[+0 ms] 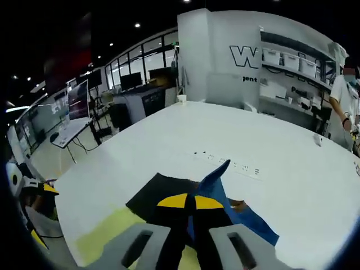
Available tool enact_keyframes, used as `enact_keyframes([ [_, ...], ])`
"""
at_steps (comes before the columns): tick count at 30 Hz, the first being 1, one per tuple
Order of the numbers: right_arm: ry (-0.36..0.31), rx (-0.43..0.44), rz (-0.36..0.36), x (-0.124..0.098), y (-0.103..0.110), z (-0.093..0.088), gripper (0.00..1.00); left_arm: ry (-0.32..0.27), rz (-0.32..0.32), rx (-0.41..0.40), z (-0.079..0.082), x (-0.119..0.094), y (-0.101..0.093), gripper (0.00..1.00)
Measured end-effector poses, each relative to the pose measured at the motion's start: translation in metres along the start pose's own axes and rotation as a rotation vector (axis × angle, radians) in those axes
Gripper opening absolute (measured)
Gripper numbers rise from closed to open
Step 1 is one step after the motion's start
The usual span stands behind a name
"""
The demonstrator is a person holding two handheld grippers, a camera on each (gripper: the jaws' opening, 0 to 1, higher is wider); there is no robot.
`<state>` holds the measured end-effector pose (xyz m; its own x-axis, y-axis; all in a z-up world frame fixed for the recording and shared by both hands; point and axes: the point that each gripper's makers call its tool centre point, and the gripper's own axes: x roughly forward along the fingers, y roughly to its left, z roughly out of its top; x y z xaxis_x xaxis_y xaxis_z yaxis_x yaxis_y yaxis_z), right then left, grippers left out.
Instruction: Fold the garment on the visible template until the final outline fits inside the template.
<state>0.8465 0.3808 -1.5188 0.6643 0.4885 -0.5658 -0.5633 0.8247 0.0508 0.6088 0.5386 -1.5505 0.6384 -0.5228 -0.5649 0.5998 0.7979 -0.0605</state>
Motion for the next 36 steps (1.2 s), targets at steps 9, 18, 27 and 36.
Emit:
enact_keyframes([
  [9,0.041,-0.075,0.043,0.021,0.035,-0.004,0.0,0.017,-0.01,-0.003,-0.005,0.004,-0.001,0.96],
  [18,0.111,-0.204,0.077,0.052,0.068,-0.02,0.0,0.023,-0.003,-0.013,-0.007,0.001,0.005,0.95],
  [27,0.163,-0.211,0.112,0.074,0.089,-0.059,0.0,0.032,0.009,-0.022,-0.013,-0.001,0.009,0.94],
  [36,0.183,-0.238,0.205,0.095,0.109,-0.084,0.06,0.033,0.013,-0.029,-0.016,0.0,0.007,0.94],
])
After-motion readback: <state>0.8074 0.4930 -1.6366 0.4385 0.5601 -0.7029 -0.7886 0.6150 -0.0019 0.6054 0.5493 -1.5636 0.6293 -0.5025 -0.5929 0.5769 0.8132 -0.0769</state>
